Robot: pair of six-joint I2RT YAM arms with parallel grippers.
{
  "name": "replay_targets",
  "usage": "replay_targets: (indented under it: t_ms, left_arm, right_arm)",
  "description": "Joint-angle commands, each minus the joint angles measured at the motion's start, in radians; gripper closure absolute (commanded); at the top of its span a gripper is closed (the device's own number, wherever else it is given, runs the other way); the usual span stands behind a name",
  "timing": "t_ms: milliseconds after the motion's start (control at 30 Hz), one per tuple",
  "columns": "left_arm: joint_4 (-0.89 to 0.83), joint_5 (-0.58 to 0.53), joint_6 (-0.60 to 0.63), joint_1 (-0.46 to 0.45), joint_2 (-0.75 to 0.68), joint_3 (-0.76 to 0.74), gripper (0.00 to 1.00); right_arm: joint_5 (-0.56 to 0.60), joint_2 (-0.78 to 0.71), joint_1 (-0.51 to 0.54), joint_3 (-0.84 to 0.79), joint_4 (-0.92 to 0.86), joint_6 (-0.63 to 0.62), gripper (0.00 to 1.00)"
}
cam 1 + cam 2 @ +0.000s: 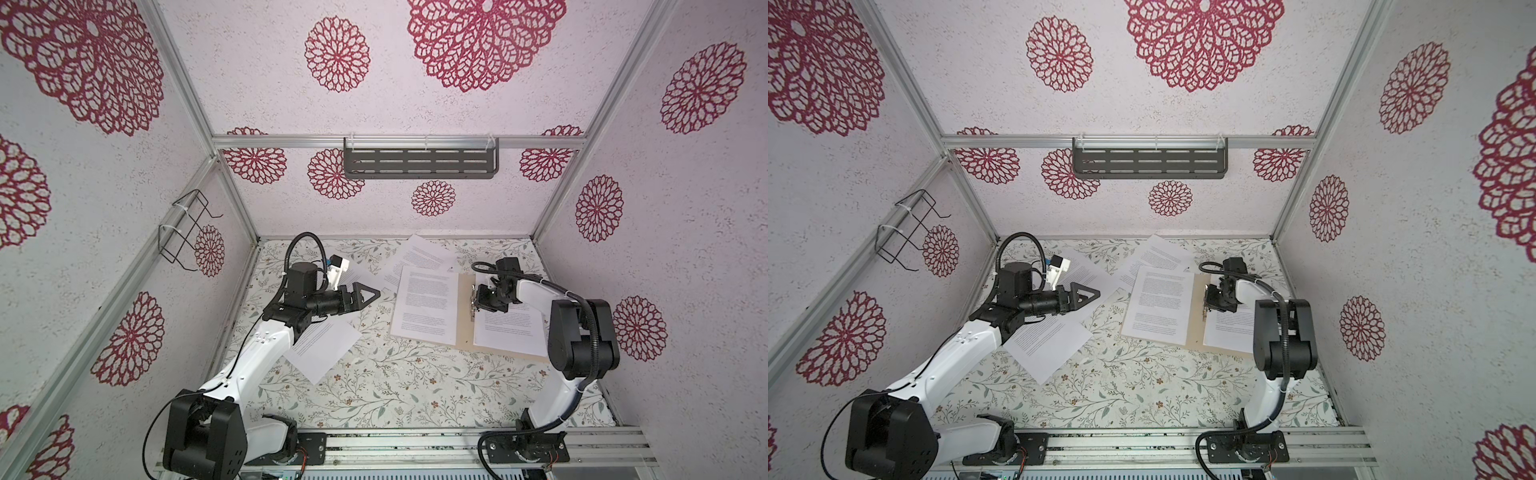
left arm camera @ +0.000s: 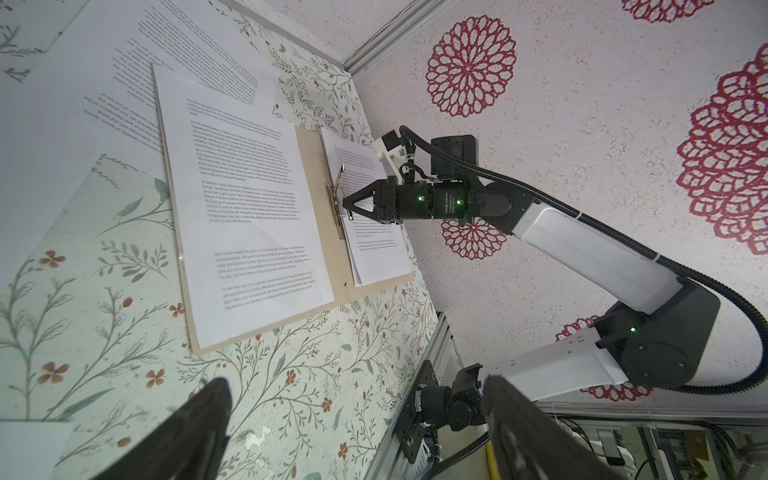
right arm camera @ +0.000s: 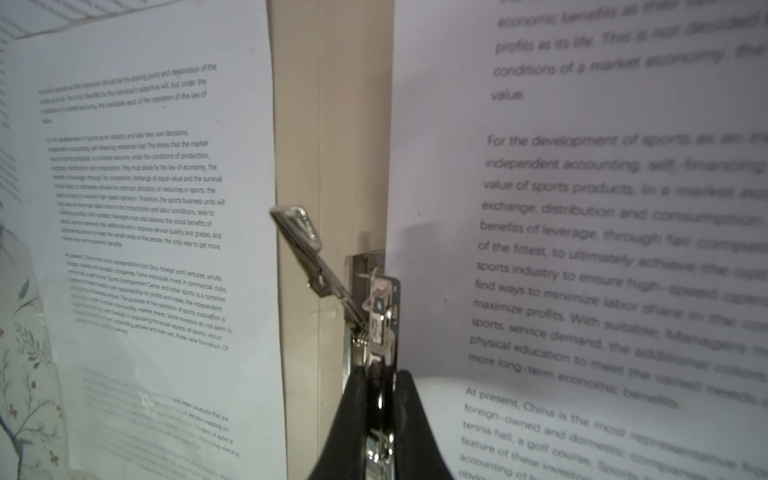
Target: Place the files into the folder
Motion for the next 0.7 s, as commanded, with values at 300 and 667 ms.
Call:
replay_targets:
  t_ms: [300, 667]
  left_arm:
    - [-0.058, -0.049, 0.053, 0.006, 0.004, 0.032, 0.03]
    - [-0.095, -0.089, 0.079, 0.007, 0.001, 0.041, 0.03]
  right_arm:
    - [-0.083, -0.231, 0.068, -0.197, 0.035, 0.021, 0.99]
    - [-0.079, -0.280, 0.127, -0.302, 0.086, 0.049, 0.96]
